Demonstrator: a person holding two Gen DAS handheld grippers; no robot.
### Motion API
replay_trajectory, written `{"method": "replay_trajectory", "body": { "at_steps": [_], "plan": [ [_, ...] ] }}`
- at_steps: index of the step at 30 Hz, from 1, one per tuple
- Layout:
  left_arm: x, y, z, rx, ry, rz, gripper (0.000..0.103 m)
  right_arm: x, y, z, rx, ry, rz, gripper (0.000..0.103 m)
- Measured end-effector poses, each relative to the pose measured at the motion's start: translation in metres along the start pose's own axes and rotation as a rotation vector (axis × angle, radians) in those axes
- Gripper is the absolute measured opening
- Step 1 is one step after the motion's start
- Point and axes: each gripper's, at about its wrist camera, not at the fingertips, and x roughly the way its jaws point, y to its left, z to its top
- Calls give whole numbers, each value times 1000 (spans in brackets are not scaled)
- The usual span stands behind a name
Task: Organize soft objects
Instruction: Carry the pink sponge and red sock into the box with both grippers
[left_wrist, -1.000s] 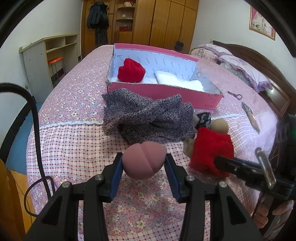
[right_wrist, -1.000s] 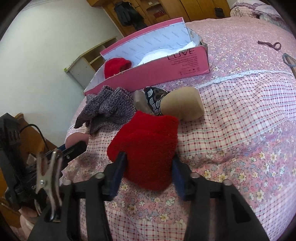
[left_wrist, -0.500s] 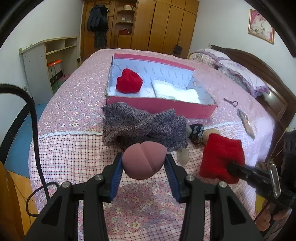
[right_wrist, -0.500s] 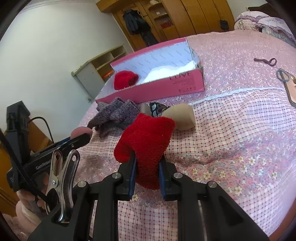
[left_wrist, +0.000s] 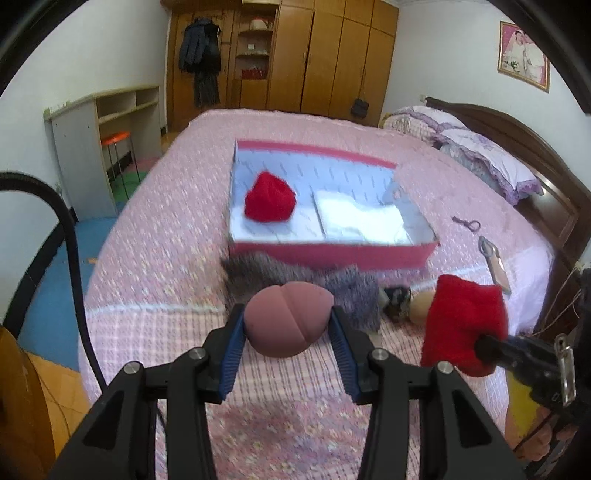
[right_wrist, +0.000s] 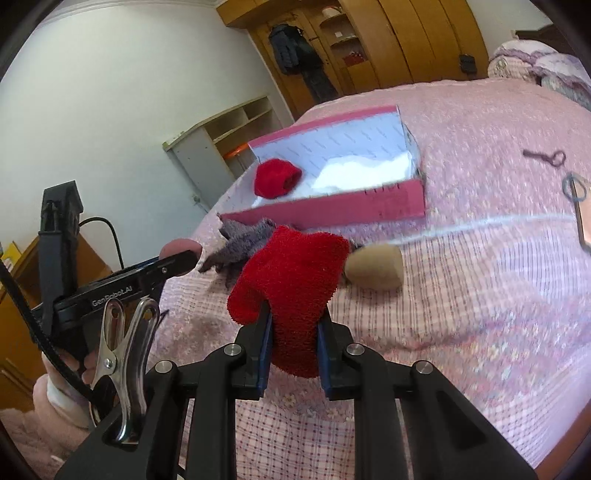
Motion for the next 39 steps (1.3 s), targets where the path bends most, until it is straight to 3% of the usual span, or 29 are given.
{"method": "replay_trajectory", "body": {
  "at_steps": [10, 18, 26, 39],
  "plan": [
    [-1, 5, 36, 5, -50, -2, 47, -2, 5, 34, -71, -44, -42, 21],
    [15, 2, 62, 30, -64, 5, 47, 7, -17, 65, -30, -55, -70, 21],
    [46, 1, 80, 29, -39, 14, 47, 19, -29, 93, -38, -87, -104, 21],
    [104, -3, 95, 25, 41, 45, 47, 61, -49, 122, -68, -49, -157, 21]
  ]
}}
